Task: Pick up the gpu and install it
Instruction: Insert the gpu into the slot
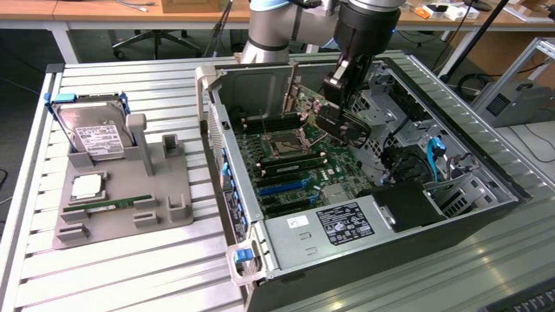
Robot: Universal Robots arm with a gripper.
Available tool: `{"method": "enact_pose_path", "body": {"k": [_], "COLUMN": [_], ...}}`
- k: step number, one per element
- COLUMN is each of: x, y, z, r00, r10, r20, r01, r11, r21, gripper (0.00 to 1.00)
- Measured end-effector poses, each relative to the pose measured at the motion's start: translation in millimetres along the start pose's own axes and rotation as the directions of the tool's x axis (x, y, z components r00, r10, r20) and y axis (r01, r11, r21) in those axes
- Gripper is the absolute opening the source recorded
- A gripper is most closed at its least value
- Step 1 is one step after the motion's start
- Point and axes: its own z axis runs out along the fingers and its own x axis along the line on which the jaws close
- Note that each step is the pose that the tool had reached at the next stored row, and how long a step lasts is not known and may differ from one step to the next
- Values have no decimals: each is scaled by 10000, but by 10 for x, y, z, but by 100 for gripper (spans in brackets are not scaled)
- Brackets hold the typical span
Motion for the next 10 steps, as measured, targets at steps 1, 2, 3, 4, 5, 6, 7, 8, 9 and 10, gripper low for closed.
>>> {"method": "enact_pose_path", "body": {"k": [1,2,3,4,5,6,7,8,9,10], "x": [0,0,0,0,1,1,1,1,1,1], "y": [0,0,0,-1,-1,-1,-1,-1,-1,-1], "z": [0,0,1,1,1,1,1,1,1,2], "r00": [10000,10000,10000,10000,10000,9999,9999,9998,9998,9998], "r10": [-19,-34,-56,-72,-99,-134,-158,-177,-199,-216], "r20": [1,2,4,4,6,8,9,11,12,13], "r01": [19,34,56,72,99,134,158,177,199,216], "r11": [10000,10000,10000,10000,10000,9999,9999,9998,9998,9998], "r21": [0,0,0,0,0,0,0,0,1,0], "gripper": [27,27,27,27,27,27,27,27,27,27]}}
